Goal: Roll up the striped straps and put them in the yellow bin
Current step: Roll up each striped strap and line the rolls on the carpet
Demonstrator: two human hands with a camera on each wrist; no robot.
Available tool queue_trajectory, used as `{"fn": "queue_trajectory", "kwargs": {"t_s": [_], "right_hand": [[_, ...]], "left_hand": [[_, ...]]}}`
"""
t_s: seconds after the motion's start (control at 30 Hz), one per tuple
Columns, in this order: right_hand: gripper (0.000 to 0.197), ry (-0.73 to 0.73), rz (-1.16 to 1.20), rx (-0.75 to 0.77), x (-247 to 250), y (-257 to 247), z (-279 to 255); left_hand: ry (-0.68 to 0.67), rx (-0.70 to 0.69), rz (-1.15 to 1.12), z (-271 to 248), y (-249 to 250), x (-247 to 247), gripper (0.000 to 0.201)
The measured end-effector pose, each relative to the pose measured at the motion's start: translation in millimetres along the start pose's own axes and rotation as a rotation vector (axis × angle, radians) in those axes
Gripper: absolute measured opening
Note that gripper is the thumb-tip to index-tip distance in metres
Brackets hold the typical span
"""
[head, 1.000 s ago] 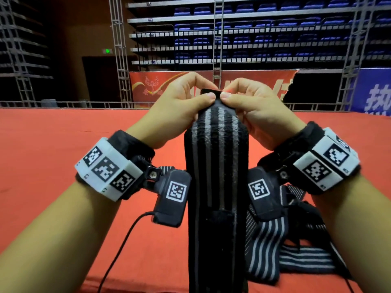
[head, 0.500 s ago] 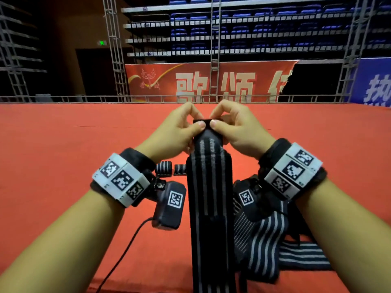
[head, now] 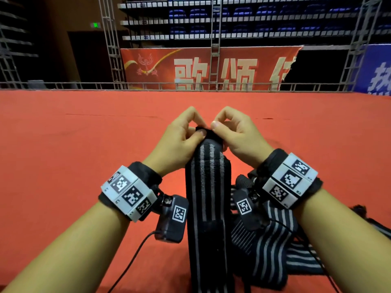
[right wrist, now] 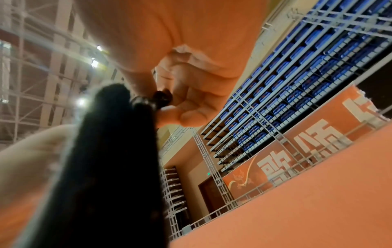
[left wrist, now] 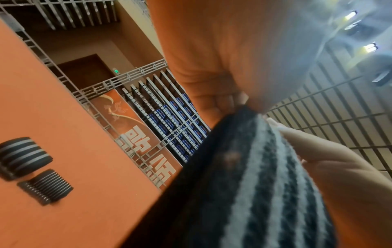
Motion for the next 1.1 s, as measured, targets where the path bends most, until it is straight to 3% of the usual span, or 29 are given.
{"fn": "queue_trajectory", "kwargs": {"t_s": [0.2, 0.37, 0.57, 0.67, 0.87, 1.1], "right_hand": [[0.008, -0.046, -0.041, -0.073, -4.2, 23.9, 0.1], [0.003, -0.034, -0.144, 0.026, -9.4, 24.6, -0.9], [0.015, -0.155, -0.114, -0.152, -10.9, 36.8, -3.4], [0.014, -0.110, -0.237, -0.047, -8.4, 29.7, -2.4], [0.010, 0.030, -0.367, 0.107, -7.6, 19.1, -7.7], [0.010, -0.068, -0.467, 0.268, -17.8, 5.3, -18.3]], "left_hand": [[0.010, 0.055, -0.103, -1.5, -18.5, -4.1, 0.011], [0.034, 0.113, -0.120, -1.5, -31.2, -4.4, 0.012], [0.024, 0.024, -0.011, -7.7, -38.0, -1.3, 0.013], [0.011, 0.111, -0.081, -10.7, -43.4, -3.7, 0.003], [-0.068, 0.175, -0.088, -14.3, -46.9, -4.6, 0.026], [-0.149, 0.272, -0.161, -15.6, -40.7, -5.3, 0.019]]}}
Point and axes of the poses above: each hand's wrist, its own z-axis towards the middle knuckle, its own x-axis out of the back of the hand, y = z × x, the point moved 6 cm from there along z, towards the middle knuckle, and after that the axes turned 3 degrees about x, right-handed, at the moved point
